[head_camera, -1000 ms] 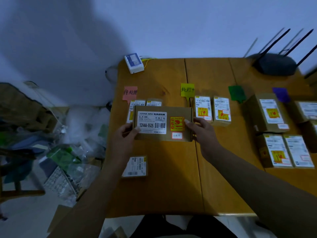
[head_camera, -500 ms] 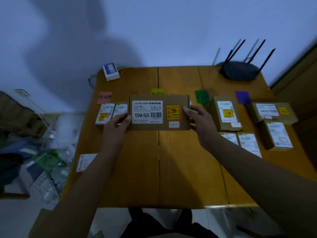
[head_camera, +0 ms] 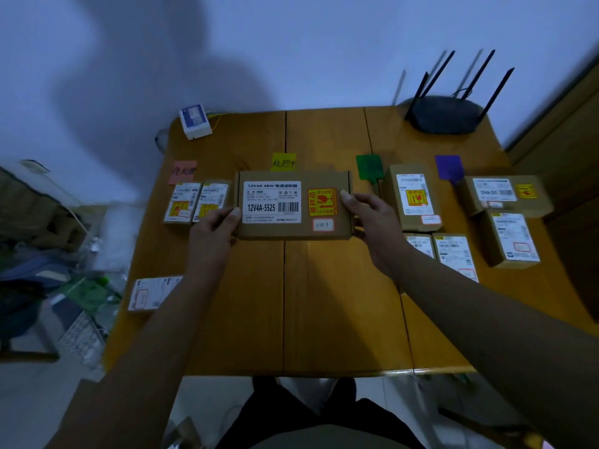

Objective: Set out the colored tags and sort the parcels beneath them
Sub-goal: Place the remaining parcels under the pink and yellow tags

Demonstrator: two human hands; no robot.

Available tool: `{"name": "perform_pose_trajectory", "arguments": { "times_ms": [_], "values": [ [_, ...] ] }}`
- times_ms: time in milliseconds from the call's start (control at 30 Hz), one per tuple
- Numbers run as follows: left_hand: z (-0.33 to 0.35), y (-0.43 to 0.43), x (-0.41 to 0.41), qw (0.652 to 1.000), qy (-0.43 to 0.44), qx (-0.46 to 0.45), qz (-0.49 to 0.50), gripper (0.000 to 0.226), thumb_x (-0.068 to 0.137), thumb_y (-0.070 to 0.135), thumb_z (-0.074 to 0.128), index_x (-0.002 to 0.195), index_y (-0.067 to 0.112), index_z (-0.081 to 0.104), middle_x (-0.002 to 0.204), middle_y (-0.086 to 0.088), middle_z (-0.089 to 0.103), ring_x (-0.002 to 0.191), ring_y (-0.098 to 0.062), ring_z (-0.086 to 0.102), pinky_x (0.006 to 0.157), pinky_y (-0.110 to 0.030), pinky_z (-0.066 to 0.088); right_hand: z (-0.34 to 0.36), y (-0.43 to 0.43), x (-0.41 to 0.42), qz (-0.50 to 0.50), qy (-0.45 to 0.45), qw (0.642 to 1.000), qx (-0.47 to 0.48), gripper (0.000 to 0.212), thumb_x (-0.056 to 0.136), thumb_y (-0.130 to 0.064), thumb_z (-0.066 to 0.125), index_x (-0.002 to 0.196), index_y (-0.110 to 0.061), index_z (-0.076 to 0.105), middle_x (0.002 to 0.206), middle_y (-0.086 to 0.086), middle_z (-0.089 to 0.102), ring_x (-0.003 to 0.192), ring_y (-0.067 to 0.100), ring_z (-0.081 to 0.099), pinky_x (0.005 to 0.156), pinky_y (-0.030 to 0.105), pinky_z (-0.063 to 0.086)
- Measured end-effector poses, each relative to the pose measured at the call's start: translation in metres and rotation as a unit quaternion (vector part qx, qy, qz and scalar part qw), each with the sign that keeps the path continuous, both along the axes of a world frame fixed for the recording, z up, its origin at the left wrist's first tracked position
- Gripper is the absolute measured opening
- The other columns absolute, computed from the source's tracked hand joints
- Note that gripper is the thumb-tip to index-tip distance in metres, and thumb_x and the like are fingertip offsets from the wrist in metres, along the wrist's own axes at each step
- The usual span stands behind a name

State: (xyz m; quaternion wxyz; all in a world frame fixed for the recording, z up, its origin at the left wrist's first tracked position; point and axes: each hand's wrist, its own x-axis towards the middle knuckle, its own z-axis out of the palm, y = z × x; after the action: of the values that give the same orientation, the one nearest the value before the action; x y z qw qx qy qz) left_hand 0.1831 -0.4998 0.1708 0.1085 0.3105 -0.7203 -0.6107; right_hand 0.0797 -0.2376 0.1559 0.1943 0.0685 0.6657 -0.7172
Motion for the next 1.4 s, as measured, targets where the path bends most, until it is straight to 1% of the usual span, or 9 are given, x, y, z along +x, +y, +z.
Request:
{"name": "perform_pose_trajectory", "arguments": {
  "times_ms": [200,300,467,733,867,1033,1133,1267,1400],
  "values": [
    [-0.05,0.008,-0.002,0.998,-0.062,-0.019,-0.01,0.036,0.098,0.028,0.067,0.131,0.015,0.068,0.115,0.001,0.07,0.105,-0.013,0.064,0.093,-0.032,0.053,-0.049,0.01,0.01,0.005,-0.064,0.996,0.059,0.029,0.096,-0.036,0.074,0.124,-0.029,0.064,0.11,-0.003,0.076,0.092,0.009,0.077,0.065,0.019,0.059],
    [-0.084,0.014,-0.005,0.993,-0.116,-0.002,-0.034,0.036,0.099,0.022,0.067,0.132,0.009,0.067,0.12,-0.007,0.071,0.108,-0.018,0.066,0.096,-0.035,0.055,-0.082,0.009,0.014,0.014,-0.14,0.984,0.109,0.037,0.097,-0.027,0.075,0.132,-0.021,0.064,0.1,-0.002,0.077,0.079,0.007,0.075,0.055,0.019,0.056],
    [-0.133,0.02,-0.023,0.976,-0.203,0.009,-0.073,0.042,0.099,0.023,0.066,0.138,0.009,0.062,0.128,-0.01,0.07,0.1,-0.016,0.064,0.085,-0.027,0.054,-0.13,0.007,0.009,0.016,-0.182,0.97,0.163,0.043,0.099,-0.022,0.073,0.139,-0.009,0.063,0.109,0.008,0.077,0.089,0.02,0.075,0.068,0.031,0.058],
    [-0.17,0.021,-0.051,0.974,-0.207,0.065,-0.071,0.051,0.095,0.02,0.071,0.144,0.012,0.057,0.132,-0.007,0.069,0.111,-0.019,0.065,0.104,-0.039,0.053,-0.154,0.008,-0.02,0.024,-0.153,0.969,0.191,0.037,0.099,-0.023,0.07,0.135,-0.016,0.067,0.104,0.001,0.078,0.088,0.014,0.078,0.064,0.023,0.059],
    [-0.178,0.021,-0.059,0.975,-0.197,0.075,-0.078,0.053,0.095,0.019,0.071,0.146,0.015,0.055,0.133,-0.005,0.068,0.105,-0.013,0.064,0.09,-0.026,0.053,-0.158,0.008,-0.028,0.0,-0.15,0.968,0.202,0.036,0.099,-0.024,0.07,0.134,-0.021,0.066,0.109,0.003,0.077,0.096,0.021,0.076,0.081,0.037,0.062],
    [-0.175,0.02,-0.063,0.975,-0.186,0.082,-0.09,0.054,0.096,0.016,0.07,0.147,0.015,0.053,0.133,-0.003,0.066,0.111,-0.013,0.061,0.088,-0.018,0.051,-0.155,0.006,-0.03,-0.015,-0.146,0.968,0.205,0.044,0.097,-0.026,0.071,0.14,-0.021,0.062,0.119,0.004,0.074,0.099,0.017,0.071,0.081,0.038,0.059],
    [-0.165,0.015,-0.057,0.979,-0.187,0.013,-0.081,0.048,0.094,0.016,0.072,0.14,0.016,0.06,0.12,0.002,0.067,0.105,-0.009,0.06,0.065,-0.005,0.043,-0.148,0.002,-0.024,-0.033,-0.065,0.943,0.326,0.058,0.092,-0.036,0.075,0.145,-0.02,0.057,0.135,0.008,0.066,0.119,0.027,0.064,0.098,0.049,0.056],
    [-0.148,-0.016,-0.034,0.981,-0.181,-0.059,-0.024,0.036,0.095,0.017,0.071,0.13,0.016,0.067,0.112,0.0,0.069,0.09,-0.005,0.061,0.065,-0.015,0.044,-0.125,-0.035,-0.007,-0.026,0.099,0.928,0.359,0.045,0.091,-0.033,0.077,0.131,-0.018,0.065,0.123,0.007,0.063,0.122,0.027,0.057,0.099,0.04,0.049],
    [-0.129,-0.057,-0.005,0.989,-0.147,-0.023,-0.012,0.032,0.094,0.016,0.072,0.126,0.014,0.07,0.111,-0.007,0.072,0.098,-0.016,0.065,0.077,-0.027,0.053,-0.1,-0.106,0.012,0.11,0.069,0.96,0.249,0.036,0.09,-0.028,0.08,0.122,-0.016,0.069,0.11,0.006,0.067,0.103,0.02,0.064,0.082,0.025,0.051]
  ]
}}
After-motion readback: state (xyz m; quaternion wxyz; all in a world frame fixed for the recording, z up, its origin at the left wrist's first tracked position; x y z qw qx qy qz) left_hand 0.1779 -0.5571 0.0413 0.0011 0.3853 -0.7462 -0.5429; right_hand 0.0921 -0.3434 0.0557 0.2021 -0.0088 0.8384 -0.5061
